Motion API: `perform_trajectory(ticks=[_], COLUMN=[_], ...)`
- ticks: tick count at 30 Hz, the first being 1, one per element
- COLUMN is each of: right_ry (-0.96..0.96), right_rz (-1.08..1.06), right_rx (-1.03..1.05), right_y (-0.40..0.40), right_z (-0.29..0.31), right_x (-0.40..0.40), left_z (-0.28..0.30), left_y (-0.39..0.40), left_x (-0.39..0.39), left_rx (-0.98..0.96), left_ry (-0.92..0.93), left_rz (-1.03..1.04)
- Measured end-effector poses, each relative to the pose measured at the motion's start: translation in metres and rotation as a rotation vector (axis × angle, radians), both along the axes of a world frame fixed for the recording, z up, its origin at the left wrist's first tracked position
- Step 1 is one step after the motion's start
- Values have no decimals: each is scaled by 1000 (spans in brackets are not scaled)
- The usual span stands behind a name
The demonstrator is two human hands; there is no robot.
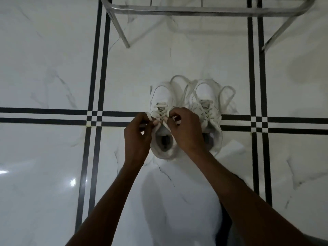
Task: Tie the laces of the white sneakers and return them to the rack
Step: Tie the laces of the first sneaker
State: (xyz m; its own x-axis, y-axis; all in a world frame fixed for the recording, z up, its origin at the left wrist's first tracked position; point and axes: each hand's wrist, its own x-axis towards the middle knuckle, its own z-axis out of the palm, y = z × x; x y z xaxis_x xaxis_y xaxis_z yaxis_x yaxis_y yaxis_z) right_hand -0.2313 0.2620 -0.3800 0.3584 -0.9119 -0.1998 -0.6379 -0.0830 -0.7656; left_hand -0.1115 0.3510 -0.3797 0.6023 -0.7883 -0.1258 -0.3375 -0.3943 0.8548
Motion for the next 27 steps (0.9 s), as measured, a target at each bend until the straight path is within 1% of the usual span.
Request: perform_trajectory(ticks=[4,10,13,17,22,25,27], right_ry=[-57,42,87,109,169,124,101], right_rz=[2,79,103,114,80,66,71], right_rx=[-28,-113,-185,-228,-184,-161,-150], right_y=[-23,-38,-37,-31,-18,-18,-22], right_z=[-1,1,1,2,7,10,12], right_x=[10,27,33,33,24,21,22], left_z=[-10,-12,-8,-8,4,-2,-10], left_y=[-13,-31,-33,-33,-25,-20,-21], left_x=[23,34,32,31,21,17,20], left_rx=[19,39,19,-10,-15,-23,-39], left_ry=[-97,-305,-371,-351,-245,-166,-69], left_rz=[-76,-148,-177,-174,-139,-66,-2])
